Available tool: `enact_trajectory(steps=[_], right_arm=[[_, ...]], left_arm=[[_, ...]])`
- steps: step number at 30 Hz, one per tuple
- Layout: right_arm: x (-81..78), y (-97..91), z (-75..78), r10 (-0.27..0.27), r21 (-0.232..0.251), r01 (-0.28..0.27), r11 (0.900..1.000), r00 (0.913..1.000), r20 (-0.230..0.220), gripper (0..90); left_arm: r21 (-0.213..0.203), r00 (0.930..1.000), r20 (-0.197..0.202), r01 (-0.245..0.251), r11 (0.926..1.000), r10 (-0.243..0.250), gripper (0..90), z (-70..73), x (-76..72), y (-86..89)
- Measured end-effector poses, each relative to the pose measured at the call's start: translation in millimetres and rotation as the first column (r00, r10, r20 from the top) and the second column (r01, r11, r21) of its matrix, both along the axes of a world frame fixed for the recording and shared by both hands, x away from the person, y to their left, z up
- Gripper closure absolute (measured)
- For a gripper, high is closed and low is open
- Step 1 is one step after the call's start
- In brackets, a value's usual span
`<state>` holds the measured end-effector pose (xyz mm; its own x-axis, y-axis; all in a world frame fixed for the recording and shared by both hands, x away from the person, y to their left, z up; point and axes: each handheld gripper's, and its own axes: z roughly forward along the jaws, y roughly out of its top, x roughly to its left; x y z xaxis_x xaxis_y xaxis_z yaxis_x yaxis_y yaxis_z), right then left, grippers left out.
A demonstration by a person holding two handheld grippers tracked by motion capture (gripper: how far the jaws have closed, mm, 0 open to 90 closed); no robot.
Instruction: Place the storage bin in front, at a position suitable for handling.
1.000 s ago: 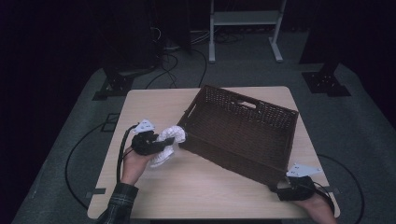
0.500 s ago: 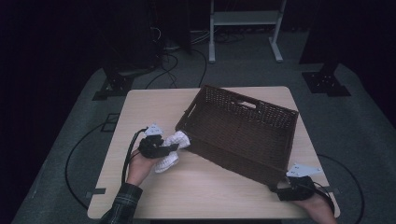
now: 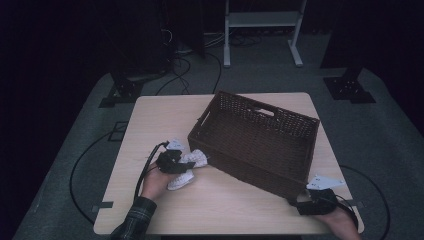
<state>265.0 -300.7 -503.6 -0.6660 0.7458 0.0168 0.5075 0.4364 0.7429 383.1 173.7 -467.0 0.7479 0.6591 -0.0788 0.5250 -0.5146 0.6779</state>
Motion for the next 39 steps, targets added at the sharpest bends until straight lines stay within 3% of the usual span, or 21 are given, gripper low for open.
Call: enact_trajectory(steps=[2, 5, 9, 16, 22, 32, 39], right_arm=[[0.0, 0.0, 0.0, 0.000, 0.000, 0.000, 1.0000, 1.0000, 0.000, 20.7], [0.0, 0.0, 0.0, 0.000, 0.000, 0.000, 1.0000, 1.0000, 0.000, 20.7], [0.0, 0.0, 0.0, 0.000, 0.000, 0.000, 1.0000, 1.0000, 0.000, 20.7], [0.0, 0.0, 0.0, 0.000, 0.000, 0.000, 1.0000, 1.0000, 0.000, 20.7], [0.0, 0.0, 0.0, 0.000, 0.000, 0.000, 1.0000, 1.0000, 0.000, 20.7], [0.0, 0.0, 0.0, 0.000, 0.000, 0.000, 1.0000, 1.0000, 0.000, 20.7], [0.0, 0.0, 0.0, 0.000, 0.000, 0.000, 1.0000, 1.0000, 0.000, 20.7]], left_arm=[[0.021, 0.9999, -0.014, 0.006, 0.9998, -0.006, 65.0, -4.7, -0.3, -2.8], [0.037, 0.9999, -0.006, 0.013, 0.9992, -0.013, 65.0, -5.5, -0.7, -4.8], [0.027, 1.0000, -0.003, 0.009, 0.9996, -0.009, 65.0, -3.4, -1.2, -3.3], [-0.032, 0.9996, 0.028, 0.003, 0.9995, -0.002, 65.0, 9.7, -3.6, 2.1], [-0.105, 0.9978, 0.066, 0.014, 0.9944, -0.007, 65.1, 26.8, -8.8, 3.2], [-0.148, 0.9906, 0.135, 0.038, 0.9882, -0.017, 65.1, 50.3, -18.6, 1.4], [-0.148, 0.9912, 0.129, 0.049, 0.9877, -0.030, 65.1, 49.1, -19.4, -3.9]])
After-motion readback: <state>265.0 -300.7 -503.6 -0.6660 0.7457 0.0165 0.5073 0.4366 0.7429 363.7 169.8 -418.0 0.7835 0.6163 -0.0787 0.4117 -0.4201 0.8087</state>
